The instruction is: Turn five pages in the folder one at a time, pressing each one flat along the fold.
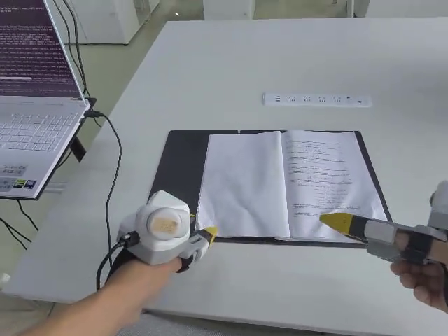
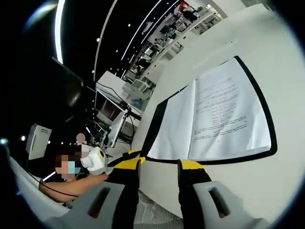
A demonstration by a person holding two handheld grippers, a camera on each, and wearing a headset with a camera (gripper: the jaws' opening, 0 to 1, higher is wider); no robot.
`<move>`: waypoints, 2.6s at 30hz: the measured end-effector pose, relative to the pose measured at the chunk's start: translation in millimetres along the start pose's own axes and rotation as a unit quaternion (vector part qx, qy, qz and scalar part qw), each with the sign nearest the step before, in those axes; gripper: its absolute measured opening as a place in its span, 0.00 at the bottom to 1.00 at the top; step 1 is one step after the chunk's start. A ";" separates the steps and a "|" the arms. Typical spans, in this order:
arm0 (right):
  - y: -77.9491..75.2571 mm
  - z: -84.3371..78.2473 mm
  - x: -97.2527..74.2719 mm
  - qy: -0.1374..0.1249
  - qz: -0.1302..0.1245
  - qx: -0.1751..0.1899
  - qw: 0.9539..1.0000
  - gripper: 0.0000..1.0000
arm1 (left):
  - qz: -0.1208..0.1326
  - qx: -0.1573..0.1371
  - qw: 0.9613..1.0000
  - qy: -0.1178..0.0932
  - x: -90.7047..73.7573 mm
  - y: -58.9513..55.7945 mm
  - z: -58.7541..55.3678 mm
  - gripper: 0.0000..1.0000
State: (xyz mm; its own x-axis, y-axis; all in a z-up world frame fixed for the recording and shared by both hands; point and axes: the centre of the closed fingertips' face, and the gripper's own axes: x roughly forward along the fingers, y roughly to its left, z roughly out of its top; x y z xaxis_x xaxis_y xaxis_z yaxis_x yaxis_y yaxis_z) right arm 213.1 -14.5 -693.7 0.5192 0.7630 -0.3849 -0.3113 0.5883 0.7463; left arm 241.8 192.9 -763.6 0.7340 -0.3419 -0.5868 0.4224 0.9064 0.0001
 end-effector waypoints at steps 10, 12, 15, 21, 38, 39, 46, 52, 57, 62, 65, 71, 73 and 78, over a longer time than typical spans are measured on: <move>-15.6 8.5 -24.8 -0.042 -0.088 -0.097 0.991 0.43 | 0.010 -0.011 1.000 -0.020 -29.0 3.3 13.8 0.39; -18.6 10.5 -28.5 -0.048 -0.103 -0.117 0.987 0.44 | 0.010 -0.012 1.000 -0.025 -32.6 3.4 17.7 0.41; -23.6 13.8 -36.1 -0.061 -0.128 -0.137 0.980 0.47 | 0.011 -0.010 0.999 -0.031 -37.7 1.6 23.2 0.45; -36.5 21.4 -52.3 -0.080 -0.174 -0.169 0.967 0.54 | 0.010 -0.001 0.999 -0.033 -43.7 -2.5 30.7 0.50; -57.7 17.3 -75.6 -0.097 -0.221 -0.170 0.955 0.55 | 0.003 0.001 1.000 -0.018 -51.9 -13.0 31.9 0.60; -58.2 18.1 -75.6 -0.097 -0.220 -0.170 0.956 0.55 | 0.003 0.002 1.000 -0.018 -51.2 -13.2 33.1 0.60; -63.0 19.5 -73.4 -0.091 -0.221 -0.170 0.956 0.54 | -0.007 0.015 1.000 -0.019 -38.1 -23.0 46.4 0.63; -70.8 18.7 -70.4 -0.084 -0.219 -0.170 0.957 0.54 | -0.024 0.027 0.999 -0.016 -20.7 -42.9 52.5 0.62; -74.1 19.3 -67.2 -0.079 -0.214 -0.170 0.959 0.53 | -0.039 0.032 0.999 -0.011 -4.4 -61.8 56.6 0.62; -75.6 16.2 -63.8 -0.075 -0.211 -0.171 0.960 0.53 | -0.059 0.043 0.997 -0.007 14.4 -85.2 57.7 0.62; -76.4 16.9 -62.3 -0.079 -0.208 -0.170 0.960 0.52 | -0.070 0.052 0.996 -0.008 27.0 -98.2 58.0 0.62; -80.3 14.3 -58.4 -0.080 -0.204 -0.167 0.961 0.51 | -0.088 0.064 0.994 -0.009 50.9 -125.2 60.5 0.61; -82.3 12.3 -56.9 -0.079 -0.204 -0.164 0.962 0.50 | -0.096 0.069 0.993 -0.010 61.1 -136.3 61.5 0.61; -89.7 10.7 -52.9 -0.080 -0.202 -0.161 0.963 0.50 | -0.106 0.084 0.991 -0.018 81.4 -155.6 64.8 0.57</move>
State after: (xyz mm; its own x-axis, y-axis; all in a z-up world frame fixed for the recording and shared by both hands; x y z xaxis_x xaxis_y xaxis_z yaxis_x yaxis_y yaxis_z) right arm 222.1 -110.5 -734.5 0.7576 0.4180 -0.5013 -0.2750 0.9010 0.3356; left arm 270.4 8.0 -758.9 0.6360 -0.5318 -0.5592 0.6501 0.7597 0.0169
